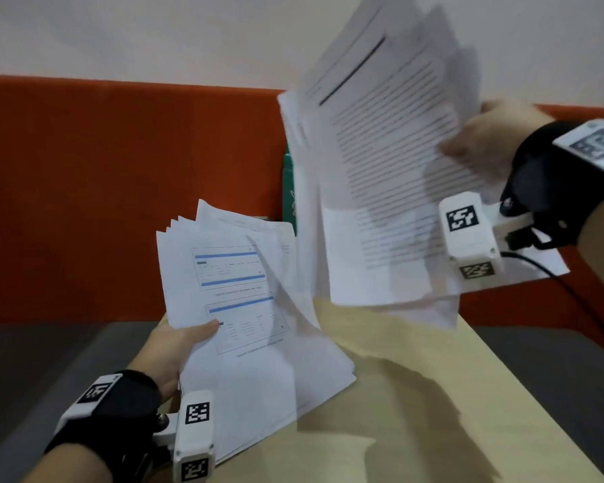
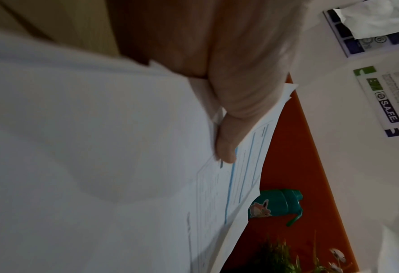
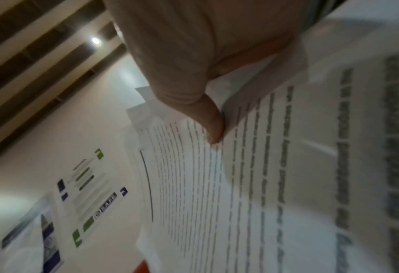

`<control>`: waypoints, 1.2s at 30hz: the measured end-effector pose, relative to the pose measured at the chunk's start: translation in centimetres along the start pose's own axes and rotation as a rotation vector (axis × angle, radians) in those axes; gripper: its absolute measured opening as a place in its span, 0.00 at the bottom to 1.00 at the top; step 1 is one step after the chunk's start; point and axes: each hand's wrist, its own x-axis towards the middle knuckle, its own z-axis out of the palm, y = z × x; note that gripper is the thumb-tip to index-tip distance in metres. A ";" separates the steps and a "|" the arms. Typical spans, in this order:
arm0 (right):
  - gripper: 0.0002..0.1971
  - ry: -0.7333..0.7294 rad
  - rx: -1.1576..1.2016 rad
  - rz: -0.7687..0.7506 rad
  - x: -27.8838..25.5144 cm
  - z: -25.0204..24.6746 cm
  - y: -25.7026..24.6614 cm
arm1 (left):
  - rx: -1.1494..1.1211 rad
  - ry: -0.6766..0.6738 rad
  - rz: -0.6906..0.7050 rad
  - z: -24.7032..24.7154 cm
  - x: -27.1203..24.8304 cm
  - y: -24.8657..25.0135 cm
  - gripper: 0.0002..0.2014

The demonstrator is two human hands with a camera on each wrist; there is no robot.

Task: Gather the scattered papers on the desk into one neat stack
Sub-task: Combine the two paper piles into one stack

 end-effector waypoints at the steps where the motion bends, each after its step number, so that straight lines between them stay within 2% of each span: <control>1: 0.20 -0.047 -0.003 0.004 -0.1 0.8 0.4 | 0.006 -0.019 0.019 0.4 0.0 0.1 0.22; 7: 0.19 -0.369 -0.059 0.131 -2.1 7.8 4.1 | -0.018 -0.092 0.023 2.9 -0.7 0.9 0.12; 10: 0.15 -0.486 -0.004 0.236 -3.3 11.1 6.2 | 0.028 -0.100 -0.047 3.6 -1.0 0.9 0.19; 15: 0.23 -0.561 0.132 0.367 -5.5 17.3 10.1 | 0.135 -0.147 -0.136 4.2 -1.1 0.2 0.36; 17: 0.23 -0.586 0.094 0.411 -6.6 19.3 11.1 | 0.183 -0.211 -0.143 4.5 -1.1 -0.4 0.30; 19: 0.31 -0.631 0.126 0.454 -7.2 20.7 12.1 | 0.211 -0.256 -0.126 4.6 -1.3 -0.9 0.27; 22: 0.58 -0.561 0.259 0.484 -7.0 20.2 12.7 | 0.149 -0.283 -0.019 3.9 -1.2 0.1 0.24; 24: 0.62 -0.545 0.438 0.517 -7.2 18.7 11.7 | 0.056 -0.272 0.018 3.3 -1.0 1.7 0.19; 25: 0.60 -0.585 0.571 0.490 -7.0 18.0 11.2 | 0.021 -0.284 0.034 3.2 -0.9 2.6 0.18; 26: 0.53 -0.612 0.708 0.448 -6.9 17.3 10.4 | 0.000 -0.301 0.048 3.2 -1.0 3.5 0.18; 27: 0.40 -0.602 0.836 0.400 -7.0 16.6 9.1 | -0.003 -0.334 0.069 3.5 -1.2 4.5 0.19; 28: 0.28 -0.566 0.913 0.354 -6.8 16.3 8.1 | 0.020 -0.346 0.100 3.9 -1.3 5.5 0.21; 30: 0.17 -0.441 0.971 0.242 -6.7 15.4 5.9 | 0.100 -0.314 0.224 4.9 -1.2 7.4 0.27; 31: 0.14 -0.366 1.000 0.181 -6.5 14.9 5.1 | 0.104 -0.268 0.296 5.4 -1.0 8.3 0.29; 33: 0.13 -0.243 1.025 0.044 -6.0 13.8 3.6 | 0.053 -0.148 0.444 6.2 -0.7 10.1 0.27; 36: 0.15 -0.073 0.996 -0.045 -5.2 13.0 2.0 | -0.013 -0.034 0.629 7.5 -0.9 12.1 0.26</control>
